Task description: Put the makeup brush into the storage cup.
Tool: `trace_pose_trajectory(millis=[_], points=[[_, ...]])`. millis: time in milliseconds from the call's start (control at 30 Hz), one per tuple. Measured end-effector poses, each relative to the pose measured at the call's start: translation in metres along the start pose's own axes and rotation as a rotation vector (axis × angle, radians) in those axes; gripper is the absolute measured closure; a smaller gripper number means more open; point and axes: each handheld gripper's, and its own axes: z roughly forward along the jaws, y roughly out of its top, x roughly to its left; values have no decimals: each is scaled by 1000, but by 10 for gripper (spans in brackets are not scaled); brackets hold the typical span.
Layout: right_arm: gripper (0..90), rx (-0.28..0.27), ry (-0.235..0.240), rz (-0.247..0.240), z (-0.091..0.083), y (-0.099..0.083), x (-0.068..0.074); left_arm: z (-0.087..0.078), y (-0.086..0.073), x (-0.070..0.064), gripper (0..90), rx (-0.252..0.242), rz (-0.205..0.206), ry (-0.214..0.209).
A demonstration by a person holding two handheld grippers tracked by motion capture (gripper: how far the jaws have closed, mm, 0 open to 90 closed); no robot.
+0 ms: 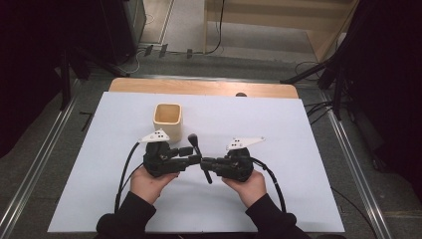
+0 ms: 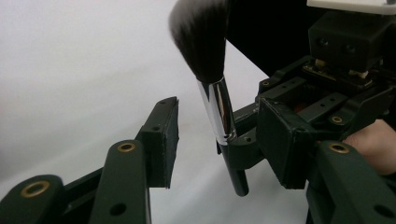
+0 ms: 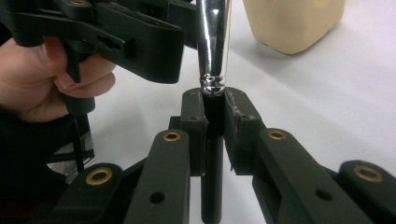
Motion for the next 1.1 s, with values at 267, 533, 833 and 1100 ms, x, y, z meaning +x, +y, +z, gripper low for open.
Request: trace_pose_trajectory(millis=[267,533,833,1100], points=[[802,-6,7,8,5,-2,2,2,-1,3,596,1,-26,2],[801,-20,0,11,8,-3,3,3,-2,6,664,-16,-59,-3],[801,-23,-6,1,13,-5,6,5,-2,5,696,-19,-60,-1],[799,-43,-9,-18,16,-8,9,4,-2,4,773,-22,-63,-15]])
